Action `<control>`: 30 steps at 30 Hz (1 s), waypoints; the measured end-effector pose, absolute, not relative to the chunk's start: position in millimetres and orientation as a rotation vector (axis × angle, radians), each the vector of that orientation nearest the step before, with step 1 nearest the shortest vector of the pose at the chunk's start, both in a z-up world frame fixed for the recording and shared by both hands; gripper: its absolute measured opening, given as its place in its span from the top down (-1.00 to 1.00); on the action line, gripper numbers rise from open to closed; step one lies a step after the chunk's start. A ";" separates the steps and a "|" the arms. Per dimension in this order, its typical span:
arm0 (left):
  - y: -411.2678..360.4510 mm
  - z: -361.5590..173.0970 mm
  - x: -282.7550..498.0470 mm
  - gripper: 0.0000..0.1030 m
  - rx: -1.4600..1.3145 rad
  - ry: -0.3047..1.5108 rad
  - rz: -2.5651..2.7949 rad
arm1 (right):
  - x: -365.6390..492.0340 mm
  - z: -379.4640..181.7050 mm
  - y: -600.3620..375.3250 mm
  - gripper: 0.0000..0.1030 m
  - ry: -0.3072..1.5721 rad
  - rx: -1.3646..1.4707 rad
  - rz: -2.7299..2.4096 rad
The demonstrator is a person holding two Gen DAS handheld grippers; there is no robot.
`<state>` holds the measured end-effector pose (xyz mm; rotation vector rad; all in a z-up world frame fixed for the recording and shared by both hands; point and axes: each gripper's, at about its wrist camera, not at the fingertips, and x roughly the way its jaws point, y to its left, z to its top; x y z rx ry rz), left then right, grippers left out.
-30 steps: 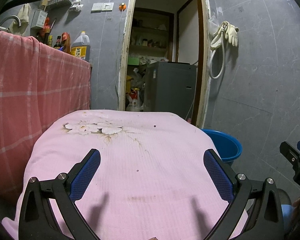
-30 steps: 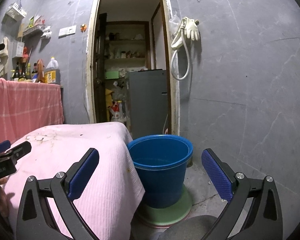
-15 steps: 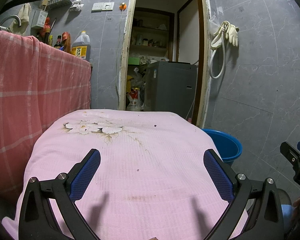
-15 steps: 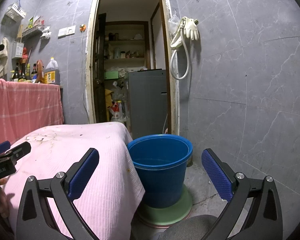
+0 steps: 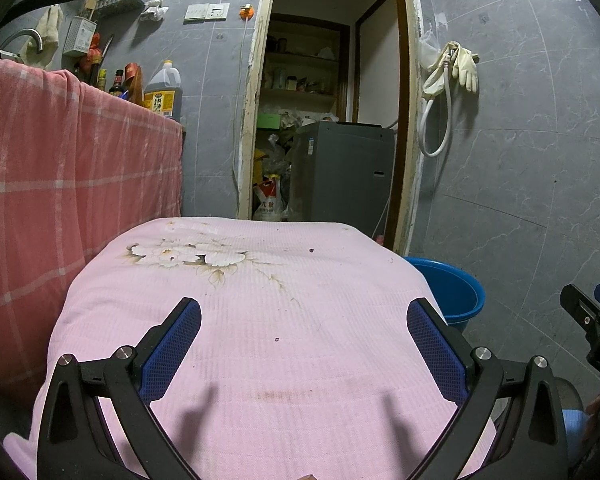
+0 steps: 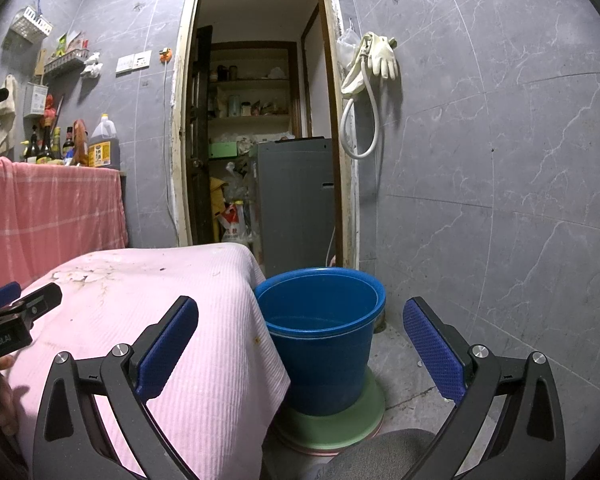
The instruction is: Collect trash
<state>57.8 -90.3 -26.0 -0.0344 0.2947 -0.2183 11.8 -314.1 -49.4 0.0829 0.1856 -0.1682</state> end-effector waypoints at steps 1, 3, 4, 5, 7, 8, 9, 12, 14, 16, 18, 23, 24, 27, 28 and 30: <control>-90.5 -26.1 57.5 -0.96 -0.035 0.295 -0.218 | 11.7 -49.3 -314.1 -1.00 0.186 0.083 -0.168; -90.2 -27.8 57.7 -0.96 -0.037 0.296 -0.216 | 11.6 -49.2 -314.1 -1.00 0.185 0.083 -0.168; -90.2 -28.3 57.4 -0.96 -0.038 0.296 -0.217 | 11.7 -49.2 -314.1 -1.00 0.185 0.083 -0.168; -89.9 -28.1 57.8 -0.96 -0.037 0.296 -0.217 | 11.7 -49.2 -314.2 -1.00 0.185 0.083 -0.168; -90.1 -28.2 57.5 -0.96 -0.037 0.296 -0.216 | 11.8 -49.1 -314.1 -1.00 0.186 0.083 -0.168; -89.9 -27.9 57.9 -0.96 -0.037 0.296 -0.217 | 11.8 -49.1 -314.1 -1.00 0.186 0.083 -0.168; -89.9 -28.1 57.8 -0.96 -0.037 0.297 -0.217 | 11.8 -49.1 -314.0 -1.00 0.186 0.083 -0.168; -89.8 -27.8 57.9 -0.96 -0.037 0.297 -0.216 | 11.5 -49.0 -313.7 -1.00 0.186 0.084 -0.168; -89.4 -27.8 58.0 -0.96 -0.037 0.297 -0.217 | 11.7 -49.1 -313.7 -1.00 0.186 0.084 -0.168; -89.5 -28.1 57.5 -0.96 -0.038 0.297 -0.216 | 11.8 -48.9 -313.6 -1.00 0.186 0.083 -0.168; -89.9 -28.6 57.5 -0.96 -0.038 0.298 -0.216 | 11.7 -49.0 -313.7 -1.00 0.186 0.083 -0.168; -89.8 -28.2 57.9 -0.96 -0.038 0.298 -0.216 | 11.7 -48.9 -313.5 -1.00 0.186 0.084 -0.168; -89.7 -28.4 57.7 -0.96 -0.038 0.299 -0.216 | 11.7 -48.9 -313.5 -1.00 0.186 0.084 -0.168; -89.7 -28.2 57.7 -0.96 -0.038 0.298 -0.216 | 11.5 -48.8 -313.4 -1.00 0.186 0.084 -0.168; -89.6 -28.3 57.5 -0.96 -0.038 0.299 -0.216 | 11.6 -48.8 -313.4 -1.00 0.186 0.084 -0.168; -89.9 -28.0 57.7 -0.96 -0.038 0.299 -0.216 | 11.8 -48.8 -313.5 -1.00 0.187 0.084 -0.168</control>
